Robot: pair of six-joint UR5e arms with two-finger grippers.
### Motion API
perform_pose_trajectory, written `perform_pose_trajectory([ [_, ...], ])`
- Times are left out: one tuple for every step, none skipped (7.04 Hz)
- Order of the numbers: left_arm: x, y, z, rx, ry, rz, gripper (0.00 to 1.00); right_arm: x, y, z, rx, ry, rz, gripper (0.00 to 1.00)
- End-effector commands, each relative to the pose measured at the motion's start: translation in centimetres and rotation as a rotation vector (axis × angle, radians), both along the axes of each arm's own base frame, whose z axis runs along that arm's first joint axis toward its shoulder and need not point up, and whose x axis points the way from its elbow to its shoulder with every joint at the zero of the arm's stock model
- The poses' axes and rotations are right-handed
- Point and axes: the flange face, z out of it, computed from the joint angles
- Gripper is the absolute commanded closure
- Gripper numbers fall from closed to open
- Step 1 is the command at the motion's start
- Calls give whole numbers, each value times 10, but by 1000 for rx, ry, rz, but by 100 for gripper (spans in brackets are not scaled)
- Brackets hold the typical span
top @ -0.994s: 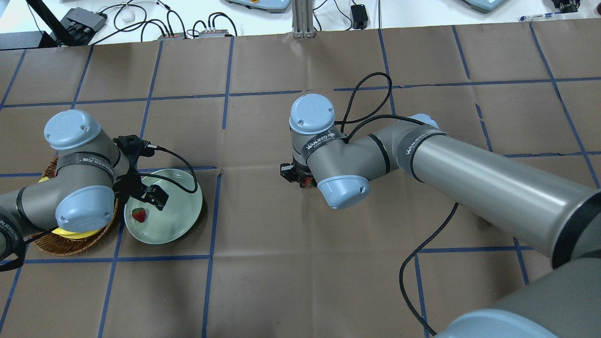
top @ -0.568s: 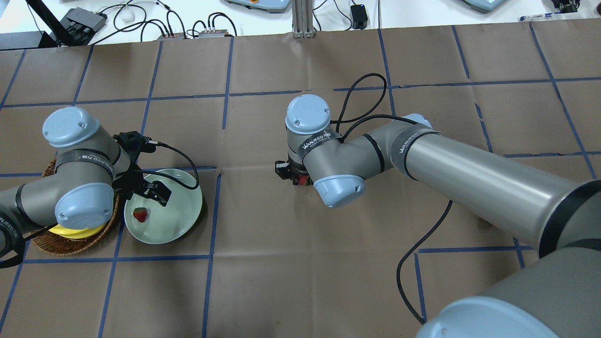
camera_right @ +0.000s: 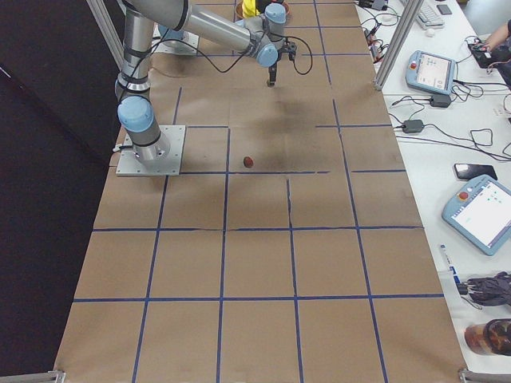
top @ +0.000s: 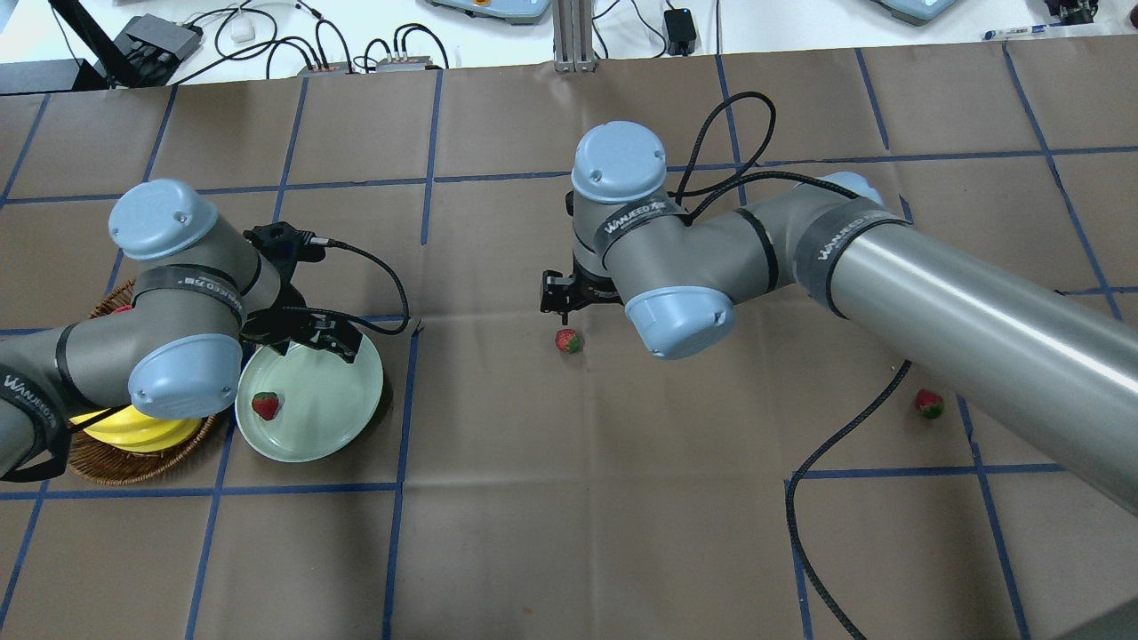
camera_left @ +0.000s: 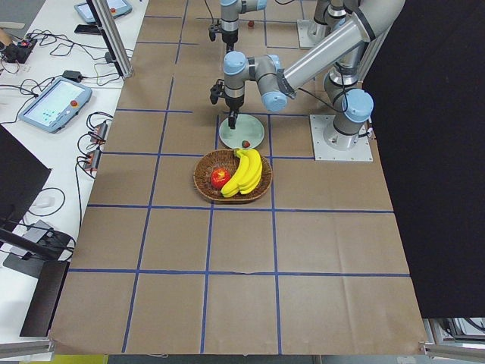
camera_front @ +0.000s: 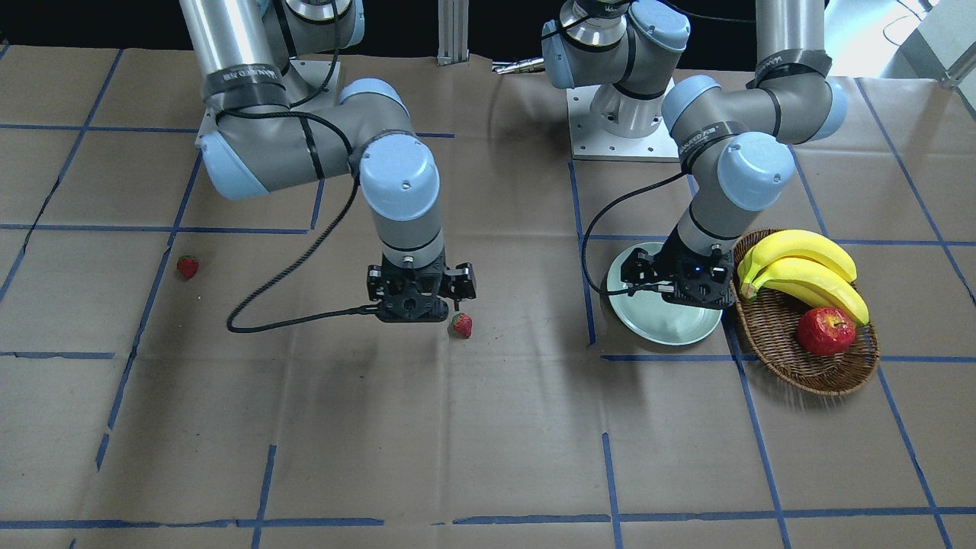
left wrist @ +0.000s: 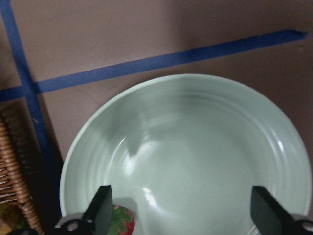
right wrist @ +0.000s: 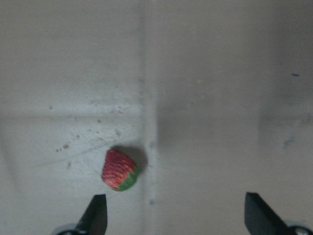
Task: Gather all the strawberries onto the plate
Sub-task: 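Reach the left gripper to the center strawberry while the right moves to the last one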
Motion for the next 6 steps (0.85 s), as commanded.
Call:
perform_pose_trajectory([
  [-73, -13, 31, 23, 6, 64, 1, -109, -6, 40, 34, 36, 49, 0],
  [-109, -15, 37, 21, 29, 98, 1, -161, 3, 40, 29, 77, 73, 0],
  [-157, -21, 23, 53, 124, 136, 1, -210, 14, 41, 28, 86, 91, 0],
  [-200, -26, 6, 63, 121, 112, 1, -265, 23, 46, 23, 83, 62, 0],
  [-232, -30, -8, 73, 119, 82, 1, -322, 34, 38, 39, 71, 79, 0],
  [-259, -32, -22, 85, 115, 101, 1, -360, 45, 22, 29, 71, 92, 0],
])
